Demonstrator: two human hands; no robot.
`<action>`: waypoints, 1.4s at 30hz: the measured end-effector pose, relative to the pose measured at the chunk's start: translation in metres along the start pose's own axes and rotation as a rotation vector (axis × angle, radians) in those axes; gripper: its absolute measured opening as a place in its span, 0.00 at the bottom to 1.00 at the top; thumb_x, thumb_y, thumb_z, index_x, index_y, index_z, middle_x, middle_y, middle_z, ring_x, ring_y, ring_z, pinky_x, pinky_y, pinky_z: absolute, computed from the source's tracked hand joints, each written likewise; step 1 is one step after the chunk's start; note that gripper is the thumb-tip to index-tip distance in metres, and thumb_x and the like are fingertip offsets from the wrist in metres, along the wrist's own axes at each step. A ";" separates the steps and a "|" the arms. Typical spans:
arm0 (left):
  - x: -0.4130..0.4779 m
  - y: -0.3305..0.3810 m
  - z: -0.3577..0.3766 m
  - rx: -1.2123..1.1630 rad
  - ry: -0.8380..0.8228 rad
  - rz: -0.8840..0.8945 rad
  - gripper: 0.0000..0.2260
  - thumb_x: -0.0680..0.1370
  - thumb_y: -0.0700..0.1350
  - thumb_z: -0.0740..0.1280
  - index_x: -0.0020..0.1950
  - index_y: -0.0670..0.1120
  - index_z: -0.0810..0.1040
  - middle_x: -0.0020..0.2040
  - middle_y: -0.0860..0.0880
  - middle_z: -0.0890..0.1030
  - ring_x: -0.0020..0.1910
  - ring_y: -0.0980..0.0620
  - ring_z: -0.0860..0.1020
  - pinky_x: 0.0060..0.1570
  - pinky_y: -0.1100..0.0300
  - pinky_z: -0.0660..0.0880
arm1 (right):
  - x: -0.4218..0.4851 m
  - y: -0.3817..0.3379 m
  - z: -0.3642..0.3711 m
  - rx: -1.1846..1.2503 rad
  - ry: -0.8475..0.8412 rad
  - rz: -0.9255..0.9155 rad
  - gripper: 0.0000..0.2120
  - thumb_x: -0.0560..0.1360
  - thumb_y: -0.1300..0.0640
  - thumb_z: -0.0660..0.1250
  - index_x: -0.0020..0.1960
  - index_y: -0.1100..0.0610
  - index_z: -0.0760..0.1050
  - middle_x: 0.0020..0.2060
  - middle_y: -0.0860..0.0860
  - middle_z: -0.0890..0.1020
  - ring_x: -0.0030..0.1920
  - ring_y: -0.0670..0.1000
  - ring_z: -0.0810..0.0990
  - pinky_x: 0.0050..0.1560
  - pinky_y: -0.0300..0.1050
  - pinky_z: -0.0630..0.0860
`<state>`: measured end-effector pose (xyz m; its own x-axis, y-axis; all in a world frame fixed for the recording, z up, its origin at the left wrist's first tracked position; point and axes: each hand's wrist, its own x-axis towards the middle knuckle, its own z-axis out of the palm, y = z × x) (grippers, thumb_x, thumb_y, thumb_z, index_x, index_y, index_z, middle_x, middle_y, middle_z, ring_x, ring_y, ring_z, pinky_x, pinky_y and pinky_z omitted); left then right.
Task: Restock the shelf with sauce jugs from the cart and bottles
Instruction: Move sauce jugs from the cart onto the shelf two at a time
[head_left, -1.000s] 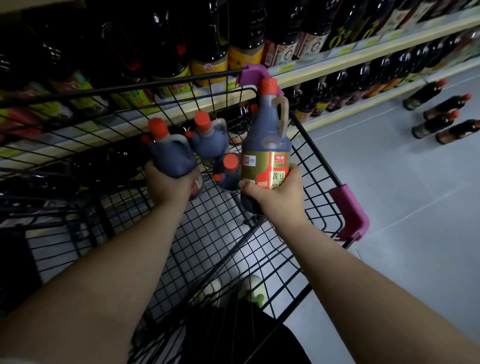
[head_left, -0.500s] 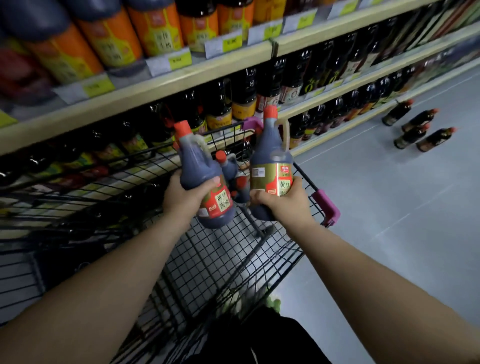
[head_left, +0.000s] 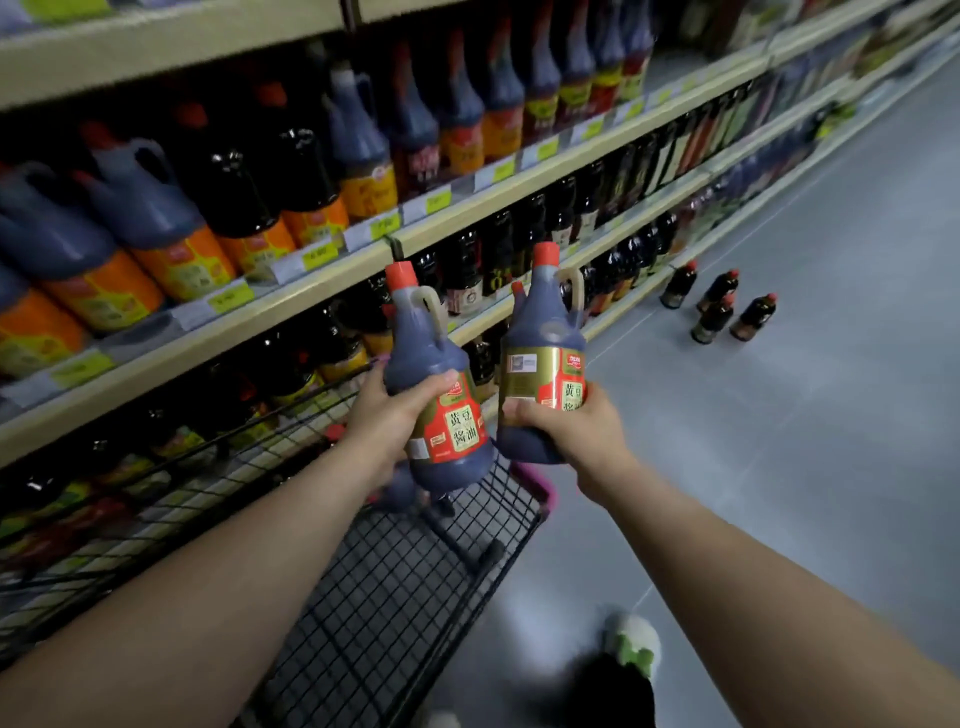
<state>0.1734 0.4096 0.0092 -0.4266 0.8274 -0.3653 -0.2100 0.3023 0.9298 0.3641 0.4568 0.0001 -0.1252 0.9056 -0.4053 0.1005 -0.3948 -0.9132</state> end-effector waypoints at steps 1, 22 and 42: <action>0.003 0.002 0.016 0.012 0.003 0.002 0.33 0.59 0.52 0.80 0.61 0.48 0.74 0.51 0.45 0.83 0.46 0.44 0.83 0.46 0.47 0.80 | 0.005 -0.004 -0.014 0.006 0.001 -0.009 0.34 0.58 0.57 0.83 0.60 0.58 0.72 0.50 0.56 0.83 0.47 0.54 0.84 0.42 0.47 0.83; 0.123 0.084 0.382 0.132 -0.050 0.196 0.30 0.64 0.46 0.79 0.63 0.48 0.72 0.55 0.48 0.81 0.49 0.48 0.81 0.49 0.51 0.78 | 0.212 -0.128 -0.316 0.158 -0.123 -0.174 0.35 0.54 0.67 0.77 0.61 0.63 0.73 0.50 0.60 0.84 0.44 0.54 0.84 0.40 0.44 0.81; 0.395 0.196 0.574 0.224 -0.161 0.275 0.32 0.62 0.38 0.80 0.60 0.51 0.70 0.50 0.55 0.78 0.45 0.58 0.78 0.37 0.65 0.73 | 0.517 -0.258 -0.386 0.211 0.010 -0.226 0.34 0.60 0.72 0.78 0.60 0.55 0.69 0.51 0.57 0.83 0.46 0.54 0.84 0.40 0.44 0.82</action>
<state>0.4681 1.0677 0.0730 -0.2926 0.9504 -0.1060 0.0975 0.1399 0.9854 0.6549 1.0865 0.0424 -0.1108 0.9752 -0.1914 -0.1363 -0.2057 -0.9691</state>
